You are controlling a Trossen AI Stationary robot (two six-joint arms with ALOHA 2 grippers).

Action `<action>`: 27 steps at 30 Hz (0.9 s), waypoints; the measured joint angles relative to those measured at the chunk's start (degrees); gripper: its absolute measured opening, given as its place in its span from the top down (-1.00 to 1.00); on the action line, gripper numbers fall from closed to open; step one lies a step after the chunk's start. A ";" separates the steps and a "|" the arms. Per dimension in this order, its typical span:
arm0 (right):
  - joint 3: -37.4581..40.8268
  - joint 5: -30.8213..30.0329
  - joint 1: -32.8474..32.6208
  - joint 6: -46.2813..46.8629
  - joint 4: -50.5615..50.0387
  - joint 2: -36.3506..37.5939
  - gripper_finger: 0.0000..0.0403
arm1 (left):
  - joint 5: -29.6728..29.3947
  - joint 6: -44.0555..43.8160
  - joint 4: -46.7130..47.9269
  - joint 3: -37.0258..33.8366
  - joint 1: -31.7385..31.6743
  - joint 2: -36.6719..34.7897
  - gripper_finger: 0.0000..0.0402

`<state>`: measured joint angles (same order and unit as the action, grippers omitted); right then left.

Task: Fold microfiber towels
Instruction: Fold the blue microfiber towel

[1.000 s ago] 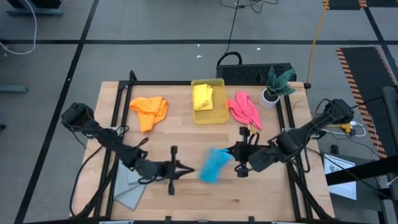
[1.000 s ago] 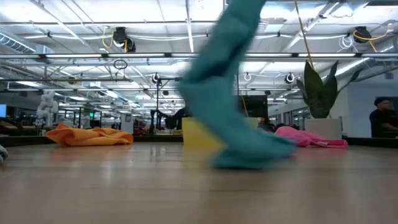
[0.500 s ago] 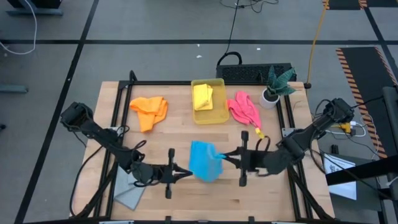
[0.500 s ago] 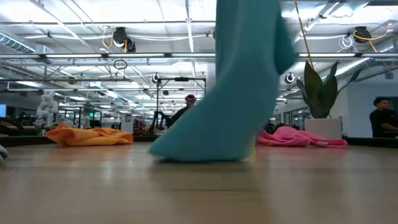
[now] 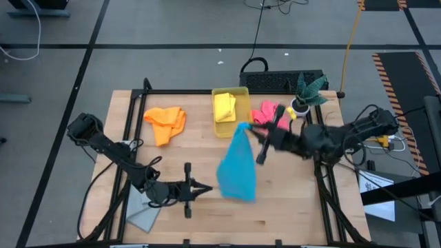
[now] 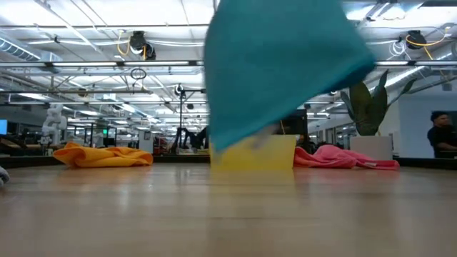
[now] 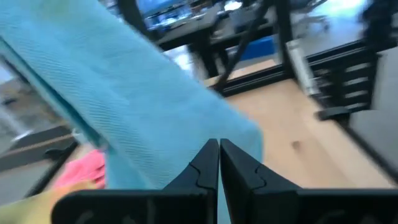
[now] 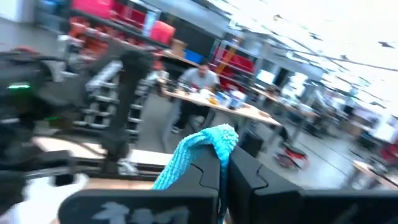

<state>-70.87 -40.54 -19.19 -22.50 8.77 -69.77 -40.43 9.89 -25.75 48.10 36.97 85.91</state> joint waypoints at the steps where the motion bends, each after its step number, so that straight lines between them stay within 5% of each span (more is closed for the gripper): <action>1: 0.00 -0.31 0.91 0.44 -0.71 0.83 1.00 | -2.34 -0.11 0.49 0.00 0.14 0.00 0.91; 6: -0.13 2.07 0.65 5.09 -7.91 2.33 1.00 | -10.87 -1.19 2.72 0.00 0.73 0.02 0.91; 11: 4.55 19.68 -0.85 19.11 -18.82 -1.43 1.00 | -11.18 -1.21 2.86 0.00 0.72 0.02 0.91; 18: 23.22 42.40 -5.30 30.86 -3.30 -11.63 0.99 | -10.66 -1.40 2.83 0.00 0.83 0.04 0.91; 27: 30.91 46.62 -12.32 52.15 -3.38 -15.91 0.71 | -10.59 -1.34 2.81 0.00 0.88 0.05 0.91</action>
<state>-39.97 6.08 -31.52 29.64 5.39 -85.67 -51.03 8.55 -22.94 48.10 37.85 85.95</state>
